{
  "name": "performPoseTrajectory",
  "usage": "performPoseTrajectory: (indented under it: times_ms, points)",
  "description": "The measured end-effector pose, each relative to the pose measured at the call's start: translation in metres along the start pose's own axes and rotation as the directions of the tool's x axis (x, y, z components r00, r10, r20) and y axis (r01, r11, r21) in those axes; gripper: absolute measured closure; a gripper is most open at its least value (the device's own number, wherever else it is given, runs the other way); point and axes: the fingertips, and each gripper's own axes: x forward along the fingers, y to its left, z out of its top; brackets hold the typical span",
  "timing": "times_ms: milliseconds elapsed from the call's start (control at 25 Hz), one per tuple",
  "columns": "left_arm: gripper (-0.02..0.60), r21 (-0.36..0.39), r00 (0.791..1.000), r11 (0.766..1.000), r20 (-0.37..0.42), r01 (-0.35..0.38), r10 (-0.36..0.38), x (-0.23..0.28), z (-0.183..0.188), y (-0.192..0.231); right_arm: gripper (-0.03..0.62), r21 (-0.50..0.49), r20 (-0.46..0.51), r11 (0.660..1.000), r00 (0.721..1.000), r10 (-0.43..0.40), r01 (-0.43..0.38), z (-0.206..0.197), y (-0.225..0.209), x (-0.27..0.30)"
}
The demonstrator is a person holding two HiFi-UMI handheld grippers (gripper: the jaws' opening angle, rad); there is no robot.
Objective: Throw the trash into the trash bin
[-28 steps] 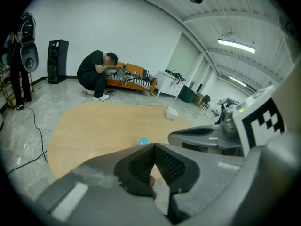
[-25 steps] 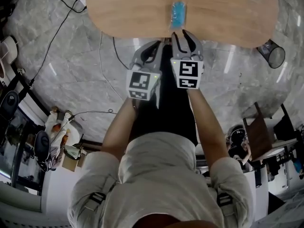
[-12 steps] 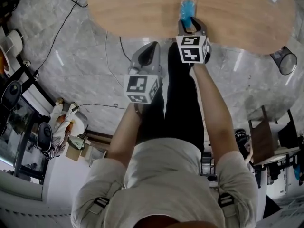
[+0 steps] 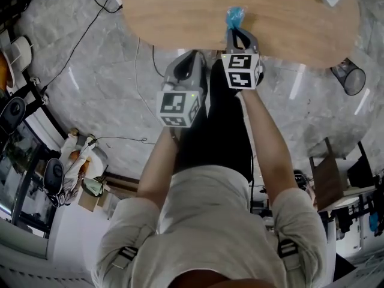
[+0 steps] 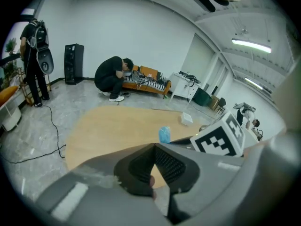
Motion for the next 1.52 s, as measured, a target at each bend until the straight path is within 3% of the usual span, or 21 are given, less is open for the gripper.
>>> performPoseTrajectory:
  times_ms: [160, 360, 720, 1040, 1200, 1520]
  points:
    - [0.562, 0.045, 0.997, 0.998, 0.062, 0.04, -0.043, -0.017, 0.039, -0.012, 0.575, 0.013, 0.094, 1.0, 0.995, -0.019, 0.018, 0.041, 0.013, -0.051]
    - [0.562, 0.097, 0.993, 0.992, 0.082, 0.078, -0.086, -0.045, 0.069, -0.028, 0.576, 0.028, 0.151, 0.999, 0.988, -0.033, 0.029, 0.074, 0.036, -0.109]
    - [0.562, 0.163, 0.969, 0.965, 0.102, 0.207, -0.225, -0.109, 0.086, -0.057, 0.576, 0.139, 0.211, 0.979, 0.961, -0.179, 0.152, 0.098, 0.047, -0.199]
    - [0.561, 0.328, 0.936, 0.895, 0.075, 0.303, -0.345, -0.123, 0.099, -0.098, 0.576, 0.204, 0.288, 0.946, 0.909, -0.302, 0.25, 0.092, 0.035, -0.265]
    - [0.563, 0.389, 0.921, 0.856, 0.049, 0.34, -0.388, -0.117, 0.098, -0.148, 0.576, 0.248, 0.309, 0.928, 0.885, -0.348, 0.278, 0.069, 0.006, -0.297]
    - [0.563, 0.438, 0.899, 0.801, -0.036, 0.407, -0.437, -0.078, 0.069, -0.268, 0.576, 0.377, 0.302, 0.878, 0.857, -0.417, 0.294, 0.008, -0.088, -0.342]
